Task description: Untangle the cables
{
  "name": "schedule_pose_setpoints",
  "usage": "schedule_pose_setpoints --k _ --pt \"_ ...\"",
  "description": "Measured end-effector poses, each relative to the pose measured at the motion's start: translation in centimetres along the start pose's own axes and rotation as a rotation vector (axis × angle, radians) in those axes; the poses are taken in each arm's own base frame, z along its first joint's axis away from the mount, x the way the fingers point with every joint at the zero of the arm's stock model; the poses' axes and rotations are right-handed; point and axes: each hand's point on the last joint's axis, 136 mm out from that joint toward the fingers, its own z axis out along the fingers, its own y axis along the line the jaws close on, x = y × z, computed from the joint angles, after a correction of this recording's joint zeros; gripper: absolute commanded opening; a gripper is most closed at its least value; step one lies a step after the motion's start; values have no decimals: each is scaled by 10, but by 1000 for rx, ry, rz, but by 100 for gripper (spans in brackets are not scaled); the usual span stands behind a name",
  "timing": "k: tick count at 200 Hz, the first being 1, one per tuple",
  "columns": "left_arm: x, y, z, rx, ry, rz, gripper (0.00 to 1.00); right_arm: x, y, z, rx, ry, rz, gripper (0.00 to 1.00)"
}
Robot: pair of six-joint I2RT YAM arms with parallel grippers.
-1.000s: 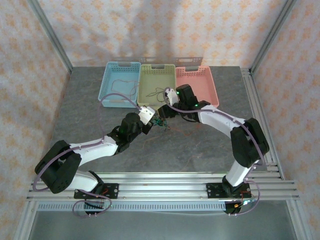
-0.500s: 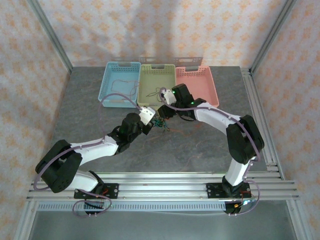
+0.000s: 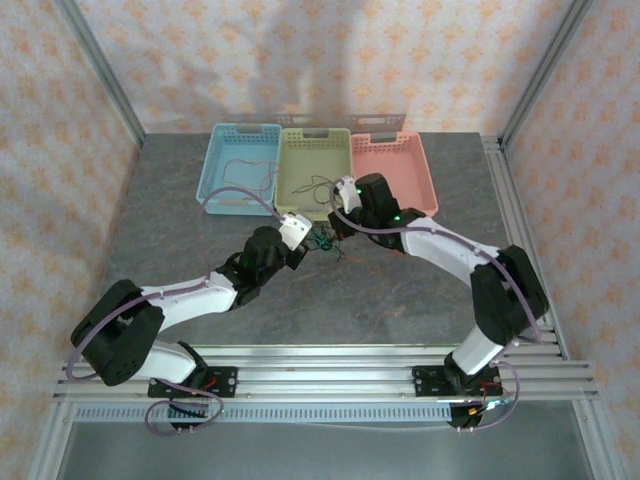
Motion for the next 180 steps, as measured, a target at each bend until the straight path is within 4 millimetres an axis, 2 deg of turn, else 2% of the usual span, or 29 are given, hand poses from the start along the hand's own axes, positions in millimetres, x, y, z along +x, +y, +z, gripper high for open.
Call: schedule_pose_setpoints --k 26,62,96,119,149,180 --pt "-7 1 0 -5 -26 -12 0 -6 -25 -21 66 -107 45 0" --pt "-5 11 -1 -58 -18 -22 0 -5 -82 -52 236 -249 144 0" --pt "-4 26 -2 -129 -9 -39 0 -4 -110 -69 338 -335 200 0" --pt "-3 44 -7 -208 -5 -50 0 0 -134 -86 442 -388 240 0" --pt "1 75 -19 -335 -4 -93 0 6 -168 -118 590 -464 313 0" --pt "5 99 -27 -431 0 -140 0 9 -181 -135 659 -516 352 0"
